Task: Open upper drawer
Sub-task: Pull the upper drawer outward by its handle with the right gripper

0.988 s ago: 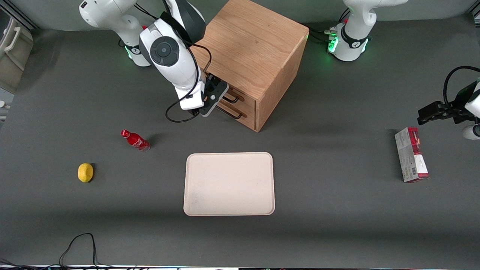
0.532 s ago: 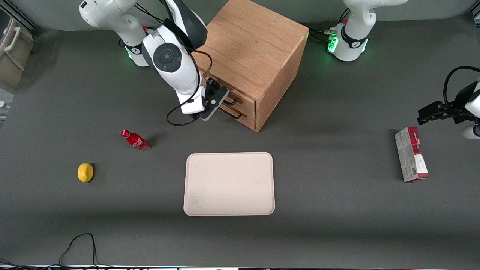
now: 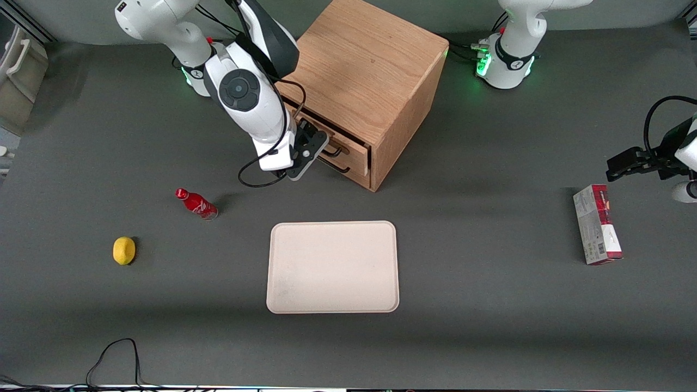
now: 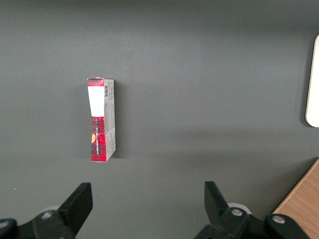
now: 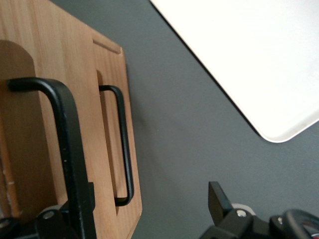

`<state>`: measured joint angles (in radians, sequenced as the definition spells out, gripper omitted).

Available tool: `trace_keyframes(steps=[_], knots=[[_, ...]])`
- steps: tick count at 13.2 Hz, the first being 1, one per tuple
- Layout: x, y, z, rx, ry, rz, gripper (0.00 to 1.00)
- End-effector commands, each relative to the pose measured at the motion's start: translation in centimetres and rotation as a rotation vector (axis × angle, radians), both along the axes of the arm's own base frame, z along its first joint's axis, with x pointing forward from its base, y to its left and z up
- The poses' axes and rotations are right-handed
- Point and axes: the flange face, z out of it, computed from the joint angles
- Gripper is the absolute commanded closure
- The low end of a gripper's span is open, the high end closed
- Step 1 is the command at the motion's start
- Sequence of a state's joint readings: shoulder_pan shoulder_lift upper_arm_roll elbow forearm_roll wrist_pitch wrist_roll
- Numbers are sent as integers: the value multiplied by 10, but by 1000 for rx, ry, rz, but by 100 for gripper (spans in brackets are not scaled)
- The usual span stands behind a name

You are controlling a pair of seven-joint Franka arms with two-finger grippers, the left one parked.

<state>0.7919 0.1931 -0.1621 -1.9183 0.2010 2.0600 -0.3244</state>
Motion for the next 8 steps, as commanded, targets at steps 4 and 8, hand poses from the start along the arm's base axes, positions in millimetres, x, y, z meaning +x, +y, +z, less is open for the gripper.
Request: trace_keyframes(steps=[4, 8], knots=[[37, -25, 14, 3, -55, 37, 0], [51, -32, 8, -5, -59, 21, 0]])
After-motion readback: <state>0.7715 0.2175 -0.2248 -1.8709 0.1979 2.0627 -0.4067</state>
